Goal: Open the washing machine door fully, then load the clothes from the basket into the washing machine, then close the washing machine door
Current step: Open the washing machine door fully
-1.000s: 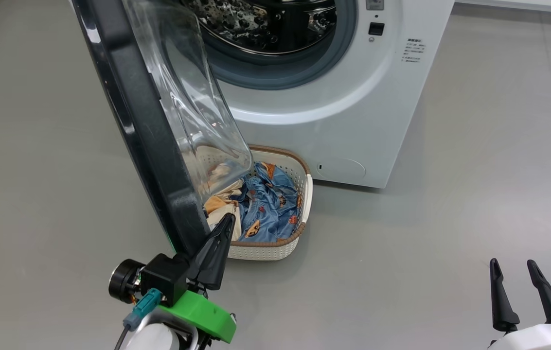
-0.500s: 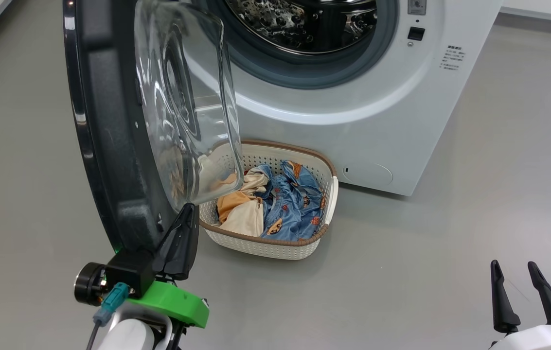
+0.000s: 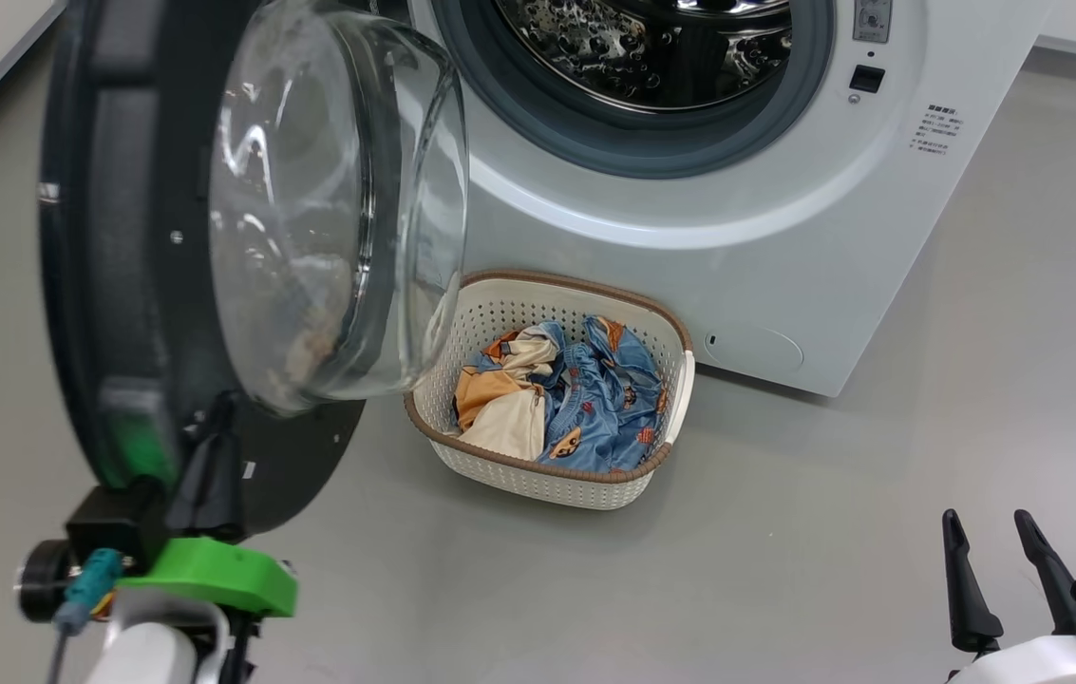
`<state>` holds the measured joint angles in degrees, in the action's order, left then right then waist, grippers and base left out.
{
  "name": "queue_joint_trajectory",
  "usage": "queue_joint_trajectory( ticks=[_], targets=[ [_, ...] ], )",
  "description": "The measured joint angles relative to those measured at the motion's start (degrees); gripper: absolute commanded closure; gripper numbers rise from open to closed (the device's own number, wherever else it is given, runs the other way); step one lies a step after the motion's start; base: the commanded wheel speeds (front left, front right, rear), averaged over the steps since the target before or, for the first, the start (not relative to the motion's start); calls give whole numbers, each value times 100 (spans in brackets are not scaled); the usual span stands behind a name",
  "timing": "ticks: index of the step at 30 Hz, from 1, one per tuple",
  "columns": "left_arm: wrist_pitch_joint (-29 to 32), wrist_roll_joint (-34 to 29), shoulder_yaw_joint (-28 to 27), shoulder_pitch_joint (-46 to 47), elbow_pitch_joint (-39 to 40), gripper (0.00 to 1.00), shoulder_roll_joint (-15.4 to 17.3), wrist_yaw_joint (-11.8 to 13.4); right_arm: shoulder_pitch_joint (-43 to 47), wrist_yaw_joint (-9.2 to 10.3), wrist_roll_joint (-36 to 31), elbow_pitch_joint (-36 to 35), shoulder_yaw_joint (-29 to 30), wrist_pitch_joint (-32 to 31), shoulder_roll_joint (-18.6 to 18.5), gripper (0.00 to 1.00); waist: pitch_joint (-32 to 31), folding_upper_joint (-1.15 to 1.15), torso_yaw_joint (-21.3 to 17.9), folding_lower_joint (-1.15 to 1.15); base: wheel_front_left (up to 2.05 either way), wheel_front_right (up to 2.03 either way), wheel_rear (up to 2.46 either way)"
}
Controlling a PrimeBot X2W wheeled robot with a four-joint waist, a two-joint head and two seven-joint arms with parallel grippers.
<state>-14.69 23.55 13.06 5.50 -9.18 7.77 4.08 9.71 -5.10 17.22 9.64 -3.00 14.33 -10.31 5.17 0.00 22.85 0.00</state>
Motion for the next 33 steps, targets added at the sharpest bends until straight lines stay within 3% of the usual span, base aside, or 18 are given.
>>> queue_joint_trajectory(
  ticks=[18,33],
  targets=[
    [0,375,-1288,278,-832,100,630,111,-336,-41,-122,15,-179,0,-123,0,297,0,-182,0,0,0,0],
    [0,459,-1841,818,-1589,100,996,157,-465,-83,-122,54,-189,-1,-207,0,503,0,-336,0,0,0,0]
  ],
)
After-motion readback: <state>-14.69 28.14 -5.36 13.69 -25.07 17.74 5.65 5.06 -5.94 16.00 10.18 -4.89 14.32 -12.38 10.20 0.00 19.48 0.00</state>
